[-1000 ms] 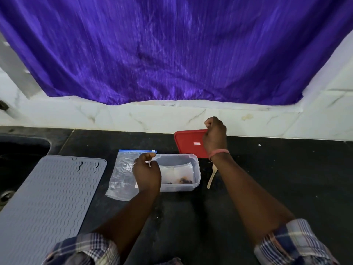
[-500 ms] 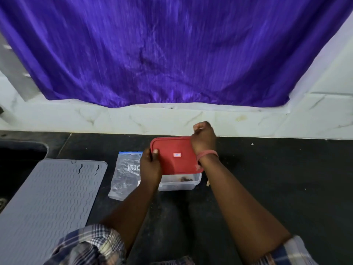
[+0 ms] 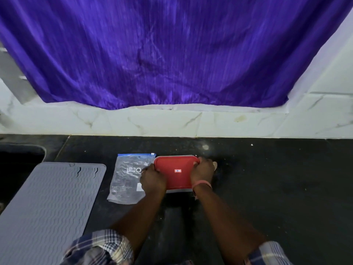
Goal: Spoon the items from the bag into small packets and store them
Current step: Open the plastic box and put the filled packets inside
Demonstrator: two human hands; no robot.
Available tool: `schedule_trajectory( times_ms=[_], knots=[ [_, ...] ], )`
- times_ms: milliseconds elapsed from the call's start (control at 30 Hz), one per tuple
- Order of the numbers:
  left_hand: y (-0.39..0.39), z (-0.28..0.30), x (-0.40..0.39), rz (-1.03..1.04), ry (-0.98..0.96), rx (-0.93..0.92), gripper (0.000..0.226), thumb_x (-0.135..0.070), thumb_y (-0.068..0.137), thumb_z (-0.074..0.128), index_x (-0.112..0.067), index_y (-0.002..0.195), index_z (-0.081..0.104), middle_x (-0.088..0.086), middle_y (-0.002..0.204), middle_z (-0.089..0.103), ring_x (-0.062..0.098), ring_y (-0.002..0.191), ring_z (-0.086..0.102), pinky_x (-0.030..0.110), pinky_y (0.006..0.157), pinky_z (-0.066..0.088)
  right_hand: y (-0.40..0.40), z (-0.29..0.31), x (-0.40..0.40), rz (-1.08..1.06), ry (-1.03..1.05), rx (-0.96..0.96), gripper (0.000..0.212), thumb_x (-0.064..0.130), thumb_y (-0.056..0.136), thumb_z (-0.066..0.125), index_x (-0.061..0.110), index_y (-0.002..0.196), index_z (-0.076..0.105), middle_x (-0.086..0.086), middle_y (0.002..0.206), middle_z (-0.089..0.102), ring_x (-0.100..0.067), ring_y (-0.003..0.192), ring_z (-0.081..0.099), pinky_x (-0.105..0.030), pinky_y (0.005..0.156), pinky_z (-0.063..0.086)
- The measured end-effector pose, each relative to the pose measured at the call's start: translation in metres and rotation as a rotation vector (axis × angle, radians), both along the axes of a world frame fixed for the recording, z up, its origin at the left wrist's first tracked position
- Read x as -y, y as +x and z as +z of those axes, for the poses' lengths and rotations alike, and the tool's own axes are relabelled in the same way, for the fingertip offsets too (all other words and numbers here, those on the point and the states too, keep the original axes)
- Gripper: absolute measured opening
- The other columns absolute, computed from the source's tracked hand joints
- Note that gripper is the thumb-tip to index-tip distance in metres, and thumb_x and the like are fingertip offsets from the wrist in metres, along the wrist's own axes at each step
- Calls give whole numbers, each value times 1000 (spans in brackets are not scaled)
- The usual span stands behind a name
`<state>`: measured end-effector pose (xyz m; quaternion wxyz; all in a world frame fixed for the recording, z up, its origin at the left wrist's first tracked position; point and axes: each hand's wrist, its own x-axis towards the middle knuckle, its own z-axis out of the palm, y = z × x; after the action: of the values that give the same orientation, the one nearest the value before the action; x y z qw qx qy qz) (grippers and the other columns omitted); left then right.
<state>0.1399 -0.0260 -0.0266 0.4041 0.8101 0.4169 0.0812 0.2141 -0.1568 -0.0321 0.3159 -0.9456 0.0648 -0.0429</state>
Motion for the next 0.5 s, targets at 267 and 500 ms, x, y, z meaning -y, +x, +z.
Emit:
schedule_trajectory(
  times_ms=[267, 500],
  knots=[
    [3, 1, -4, 73, -117, 106, 32, -9, 100, 47, -3, 128, 61, 21, 123, 67, 40, 112, 64, 47, 100, 50, 7, 5, 0, -14, 233, -30, 24, 15, 98, 55, 13, 115, 71, -10, 117, 64, -26, 117, 52, -27, 103, 33],
    [14, -9, -10, 28, -129, 123, 41, -15, 103, 42, -13, 142, 53, 21, 135, 59, 40, 124, 55, 48, 107, 42, 13, 3, -9, -12, 232, -101, 33, 14, 97, 45, 15, 120, 68, -9, 120, 61, -27, 114, 58, -29, 99, 35]
  ],
)
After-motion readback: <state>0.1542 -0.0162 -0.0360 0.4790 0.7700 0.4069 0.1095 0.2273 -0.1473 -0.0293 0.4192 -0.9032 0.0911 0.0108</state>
